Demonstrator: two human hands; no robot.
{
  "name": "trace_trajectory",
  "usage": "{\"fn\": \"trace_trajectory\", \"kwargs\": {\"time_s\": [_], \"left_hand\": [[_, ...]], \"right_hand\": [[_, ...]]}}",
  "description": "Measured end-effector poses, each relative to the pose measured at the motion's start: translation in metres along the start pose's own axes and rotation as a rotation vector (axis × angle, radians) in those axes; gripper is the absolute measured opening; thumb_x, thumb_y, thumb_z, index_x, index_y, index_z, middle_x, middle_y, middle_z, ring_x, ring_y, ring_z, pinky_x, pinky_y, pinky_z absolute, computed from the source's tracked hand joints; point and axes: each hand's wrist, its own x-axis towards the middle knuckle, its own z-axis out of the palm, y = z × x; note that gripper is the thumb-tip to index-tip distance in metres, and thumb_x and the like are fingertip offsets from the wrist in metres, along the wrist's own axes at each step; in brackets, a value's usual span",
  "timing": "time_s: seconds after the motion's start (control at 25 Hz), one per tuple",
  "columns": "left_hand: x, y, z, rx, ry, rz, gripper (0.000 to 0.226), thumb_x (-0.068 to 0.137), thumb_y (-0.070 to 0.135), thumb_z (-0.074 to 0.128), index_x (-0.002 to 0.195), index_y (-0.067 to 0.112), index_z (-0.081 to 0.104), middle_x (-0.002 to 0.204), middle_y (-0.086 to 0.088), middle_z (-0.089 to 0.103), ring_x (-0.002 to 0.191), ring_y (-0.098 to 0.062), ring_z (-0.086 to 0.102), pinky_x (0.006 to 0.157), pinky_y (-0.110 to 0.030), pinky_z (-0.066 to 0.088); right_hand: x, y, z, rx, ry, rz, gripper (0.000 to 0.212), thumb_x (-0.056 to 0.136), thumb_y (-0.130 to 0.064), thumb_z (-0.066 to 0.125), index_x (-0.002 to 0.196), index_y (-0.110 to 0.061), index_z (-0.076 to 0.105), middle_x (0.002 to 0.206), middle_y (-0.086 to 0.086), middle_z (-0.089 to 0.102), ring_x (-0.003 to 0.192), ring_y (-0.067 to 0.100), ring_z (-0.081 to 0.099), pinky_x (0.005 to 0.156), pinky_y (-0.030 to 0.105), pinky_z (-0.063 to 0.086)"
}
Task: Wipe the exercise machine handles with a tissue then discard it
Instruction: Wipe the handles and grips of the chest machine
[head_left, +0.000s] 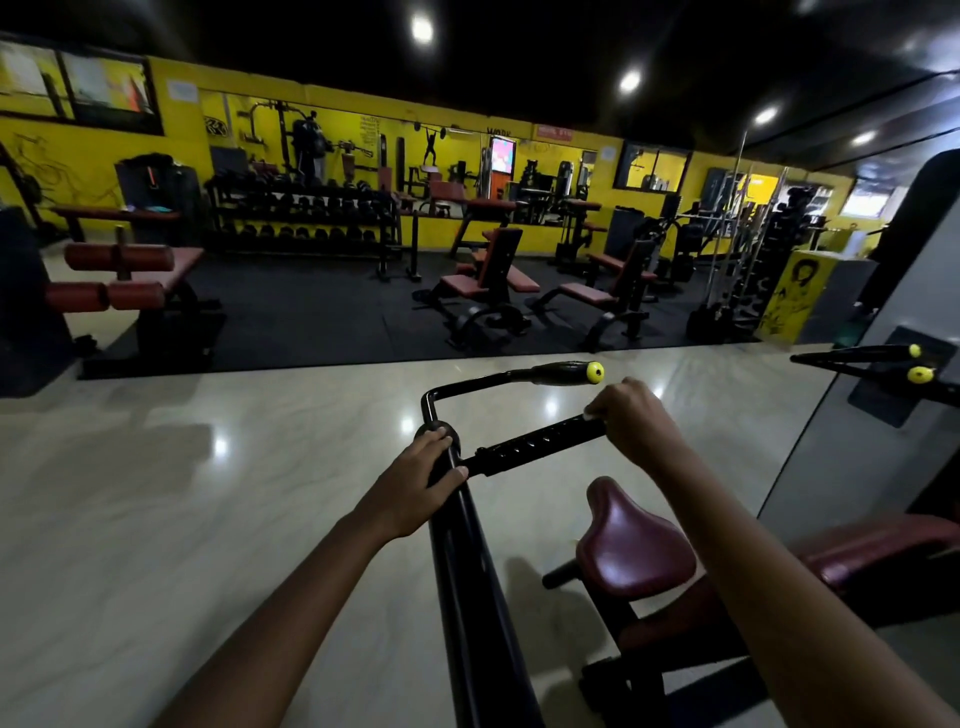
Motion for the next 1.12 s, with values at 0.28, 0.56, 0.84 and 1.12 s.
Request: {"fn": "trace_trajectory", "kwargs": {"time_s": [0.28, 0.56, 0.84, 1.12], "left_hand": [[-0.001, 0.001, -0.001, 0.016, -0.04, -0.019, 0.076, 0.083, 0.057, 0.04, 0.145, 0.014, 0.037, 0.156, 0.004, 0.026, 0.144, -0.01, 0.02, 0.112, -0.025, 0.02], [0.0, 0.001, -0.001, 0.028, -0.027, -0.003, 0.062, 0.094, 0.046, 0.049, 0.145, 0.013, 0.036, 0.156, 0.003, 0.025, 0.144, -0.011, 0.019, 0.114, -0.028, 0.019], [0.003, -0.002, 0.0, 0.008, -0.07, -0.03, 0.064, 0.097, 0.04, 0.047, 0.15, 0.012, 0.025, 0.159, 0.001, 0.013, 0.146, -0.011, 0.01, 0.118, -0.032, 0.017], [0.006, -0.008, -0.001, 0.013, -0.133, -0.063, 0.079, 0.087, 0.055, 0.042, 0.152, 0.016, 0.018, 0.16, 0.004, 0.007, 0.146, -0.009, 0.006, 0.119, -0.035, 0.016]], "right_hand": [[-0.008, -0.001, 0.005, -0.03, 0.101, 0.032, 0.013, 0.082, 0.001, 0.062, 0.087, -0.004, 0.073, 0.081, 0.014, 0.066, 0.082, 0.029, 0.056, 0.065, 0.04, 0.05], [-0.013, -0.066, 0.039, -0.085, 0.005, -0.247, 0.022, 0.081, 0.001, 0.057, 0.084, -0.013, 0.073, 0.077, 0.002, 0.066, 0.072, 0.017, 0.05, 0.068, 0.033, 0.048], [-0.002, -0.093, 0.044, -0.027, -0.148, -0.376, 0.016, 0.085, -0.013, 0.062, 0.098, -0.014, 0.07, 0.095, 0.002, 0.067, 0.091, 0.023, 0.056, 0.075, 0.035, 0.046], [0.012, -0.11, 0.046, -0.052, -0.406, -0.274, 0.026, 0.085, -0.008, 0.063, 0.11, -0.014, 0.065, 0.11, 0.007, 0.062, 0.103, 0.026, 0.058, 0.088, 0.043, 0.049]]}}
